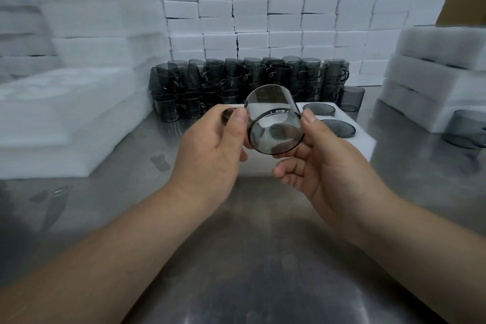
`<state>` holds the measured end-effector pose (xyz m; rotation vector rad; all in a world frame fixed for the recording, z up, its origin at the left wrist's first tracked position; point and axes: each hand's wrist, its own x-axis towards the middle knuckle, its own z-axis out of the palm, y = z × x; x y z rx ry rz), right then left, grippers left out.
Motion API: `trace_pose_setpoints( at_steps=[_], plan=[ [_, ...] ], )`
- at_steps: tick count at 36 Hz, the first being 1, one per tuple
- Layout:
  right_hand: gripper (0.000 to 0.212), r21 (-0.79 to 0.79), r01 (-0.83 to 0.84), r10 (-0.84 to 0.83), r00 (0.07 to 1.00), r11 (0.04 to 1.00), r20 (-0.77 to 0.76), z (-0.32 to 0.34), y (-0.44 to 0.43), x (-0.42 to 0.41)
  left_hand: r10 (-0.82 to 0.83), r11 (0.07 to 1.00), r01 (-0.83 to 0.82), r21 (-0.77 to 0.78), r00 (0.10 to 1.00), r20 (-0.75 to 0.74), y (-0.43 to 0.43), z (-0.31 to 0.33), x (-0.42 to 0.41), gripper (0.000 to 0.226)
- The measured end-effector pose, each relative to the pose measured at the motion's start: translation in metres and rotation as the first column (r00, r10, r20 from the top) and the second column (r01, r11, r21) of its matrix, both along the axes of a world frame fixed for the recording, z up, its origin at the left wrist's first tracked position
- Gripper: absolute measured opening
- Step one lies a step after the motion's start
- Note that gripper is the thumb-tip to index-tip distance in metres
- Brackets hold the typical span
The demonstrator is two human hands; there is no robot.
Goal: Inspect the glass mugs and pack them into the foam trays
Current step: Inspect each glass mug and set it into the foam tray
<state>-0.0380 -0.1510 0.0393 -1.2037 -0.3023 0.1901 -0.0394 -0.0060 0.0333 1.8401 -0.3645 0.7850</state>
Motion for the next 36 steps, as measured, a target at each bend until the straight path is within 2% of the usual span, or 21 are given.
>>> trace_pose_setpoints(
  at_steps=[4,8,10,13,19,23,30,36],
  plan=[
    [0.058,0.014,0.002,-0.002,1.0,1.0,-0.003,0.0,0.0,-0.001,-0.013,1.0,0.013,0.003,1.0,0.02,-0.001,0.001,-0.002,0.033],
    [0.03,0.049,0.06,-0.06,0.998,0.997,-0.002,-0.001,0.0,0.0,-0.059,0.998,0.058,0.014,0.997,0.059,-0.003,0.002,-0.003,0.028],
    [0.024,0.067,0.07,-0.069,0.998,0.995,-0.01,-0.001,-0.001,0.001,-0.097,0.995,0.095,0.025,0.994,0.055,-0.003,0.003,-0.003,0.036],
    [0.035,0.102,0.023,-0.016,0.998,0.995,-0.068,-0.001,-0.003,0.004,-0.18,0.982,0.18,0.06,0.984,-0.005,-0.005,0.005,-0.005,0.055],
    [0.042,0.188,-0.071,0.115,0.964,0.98,-0.239,-0.001,-0.007,0.008,-0.141,0.967,0.127,0.219,0.989,0.05,-0.004,0.007,-0.011,0.047],
    [0.059,0.234,-0.14,0.206,0.935,0.962,-0.29,-0.002,-0.008,0.009,-0.148,0.955,0.119,0.27,0.985,0.089,-0.006,0.007,-0.013,0.047],
    [0.071,0.247,-0.216,0.282,0.921,0.945,-0.27,0.0,-0.007,0.006,-0.164,0.975,0.162,0.154,0.986,-0.001,-0.007,0.005,-0.011,0.06],
    [0.07,0.227,-0.238,0.295,0.917,0.944,-0.269,0.002,-0.005,0.004,-0.212,0.973,0.217,0.077,0.975,-0.063,-0.008,0.005,-0.012,0.05]
  ],
)
